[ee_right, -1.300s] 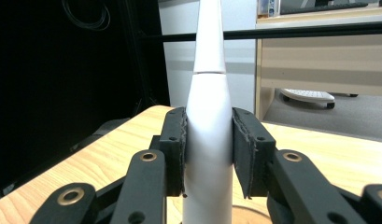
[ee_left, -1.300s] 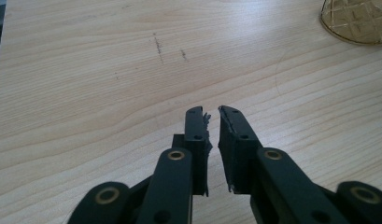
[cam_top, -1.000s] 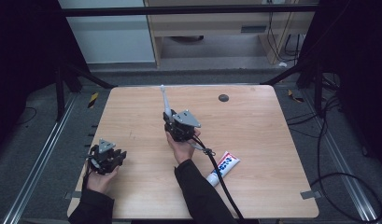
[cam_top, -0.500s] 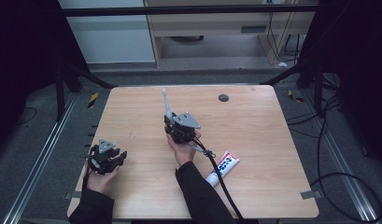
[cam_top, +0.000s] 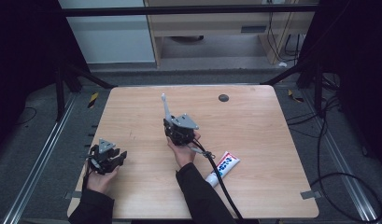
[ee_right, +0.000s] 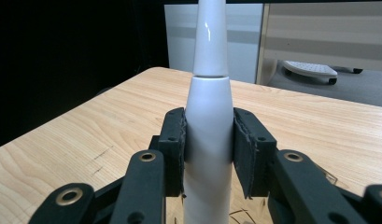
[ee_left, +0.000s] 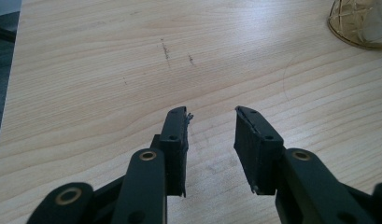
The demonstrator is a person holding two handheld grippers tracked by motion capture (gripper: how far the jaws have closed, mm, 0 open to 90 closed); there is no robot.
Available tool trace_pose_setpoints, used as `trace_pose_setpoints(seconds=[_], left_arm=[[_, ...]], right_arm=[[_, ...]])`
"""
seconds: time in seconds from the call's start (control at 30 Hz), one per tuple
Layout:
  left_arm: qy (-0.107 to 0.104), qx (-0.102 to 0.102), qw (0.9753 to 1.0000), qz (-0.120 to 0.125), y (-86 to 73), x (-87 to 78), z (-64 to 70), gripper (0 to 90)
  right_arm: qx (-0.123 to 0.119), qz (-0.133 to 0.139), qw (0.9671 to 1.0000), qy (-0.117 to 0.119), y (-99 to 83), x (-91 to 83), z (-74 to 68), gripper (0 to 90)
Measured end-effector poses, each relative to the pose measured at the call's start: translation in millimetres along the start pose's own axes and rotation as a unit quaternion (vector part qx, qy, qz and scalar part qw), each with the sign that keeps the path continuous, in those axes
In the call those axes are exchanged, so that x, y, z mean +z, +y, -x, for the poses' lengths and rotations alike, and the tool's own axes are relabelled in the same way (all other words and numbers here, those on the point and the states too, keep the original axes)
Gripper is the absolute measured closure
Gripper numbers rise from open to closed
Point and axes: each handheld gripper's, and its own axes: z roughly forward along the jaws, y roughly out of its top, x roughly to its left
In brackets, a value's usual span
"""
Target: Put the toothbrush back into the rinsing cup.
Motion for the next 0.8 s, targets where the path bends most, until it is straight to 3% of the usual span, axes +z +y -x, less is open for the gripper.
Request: trace_pose_setpoints(seconds=[0.57, 0.8], left_arm=[[-0.002, 0.0, 1.0, -0.001, 0.1, 0.1, 0.1, 63.8], [-0.002, 0.0, 1.0, -0.001, 0.1, 0.2, 0.1, 63.8]], right_arm=[[-0.001, -0.004, 1.0, 0.003, 1.5, 1.2, -0.3, 62.8], [-0.002, -0.007, 1.0, 0.003, 2.3, 0.6, 1.3, 57.3]])
